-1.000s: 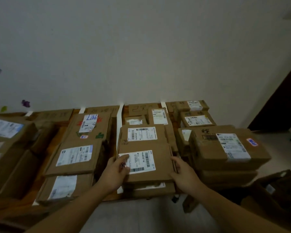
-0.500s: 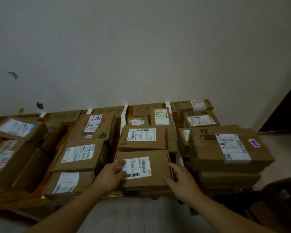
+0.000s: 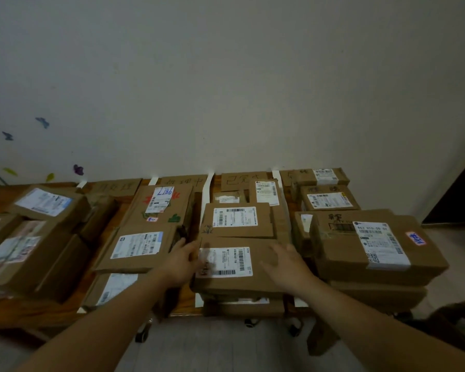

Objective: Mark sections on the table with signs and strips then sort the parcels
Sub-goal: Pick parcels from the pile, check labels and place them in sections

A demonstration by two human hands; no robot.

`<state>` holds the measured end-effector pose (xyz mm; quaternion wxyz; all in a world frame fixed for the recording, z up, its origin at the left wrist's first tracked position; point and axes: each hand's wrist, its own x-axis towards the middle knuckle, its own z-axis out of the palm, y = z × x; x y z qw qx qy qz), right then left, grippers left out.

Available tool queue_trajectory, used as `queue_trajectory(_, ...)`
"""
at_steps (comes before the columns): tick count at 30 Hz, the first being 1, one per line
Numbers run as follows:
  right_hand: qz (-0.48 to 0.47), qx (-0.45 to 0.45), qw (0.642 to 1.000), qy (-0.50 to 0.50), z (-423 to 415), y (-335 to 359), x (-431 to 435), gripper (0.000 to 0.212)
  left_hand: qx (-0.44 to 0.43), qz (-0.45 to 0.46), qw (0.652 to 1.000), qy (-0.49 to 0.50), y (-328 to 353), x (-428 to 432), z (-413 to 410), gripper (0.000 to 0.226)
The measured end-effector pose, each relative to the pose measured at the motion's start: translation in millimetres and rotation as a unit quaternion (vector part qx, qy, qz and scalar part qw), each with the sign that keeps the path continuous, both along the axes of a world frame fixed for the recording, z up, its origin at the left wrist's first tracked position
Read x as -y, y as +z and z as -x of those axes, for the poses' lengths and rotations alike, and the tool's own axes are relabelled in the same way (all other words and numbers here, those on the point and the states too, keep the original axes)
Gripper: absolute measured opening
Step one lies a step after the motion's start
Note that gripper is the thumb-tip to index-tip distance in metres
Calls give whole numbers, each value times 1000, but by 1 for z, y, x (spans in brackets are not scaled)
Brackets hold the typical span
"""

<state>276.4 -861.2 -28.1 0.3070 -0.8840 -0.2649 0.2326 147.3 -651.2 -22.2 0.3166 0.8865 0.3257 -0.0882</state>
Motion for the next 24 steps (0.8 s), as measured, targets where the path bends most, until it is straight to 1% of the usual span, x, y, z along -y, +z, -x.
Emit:
queue_trajectory(3,-28,36,998,53,6,33,-28,46,12,-28,999,24,23,-28,23,63)
queue_trajectory(6,-21,66,991,111,25,59,-70,47,28,-75,996,34,47,-69,59,63)
queue_trajectory(8,-15,74,985,157,46,73,-109,47,27,-92,994,60,61,-102,93,64)
queue_trajectory(12,2,97,965,243,108,96,-201,40,24,-102,989,107,79,-182,186,65)
queue_trajectory(16,17,102,949,299,182,111,-295,44,5,-132,981,141,93,-260,288,68)
queue_trajectory(20,13,118,936,332,248,117,-381,48,5,-101,975,199,105,-323,374,78)
queue_trajectory(22,7,105,933,343,274,119,-419,52,-9,-96,968,234,105,-352,405,74)
queue_trajectory(24,7,104,928,358,294,120,-456,51,-6,-90,958,271,105,-381,427,70)
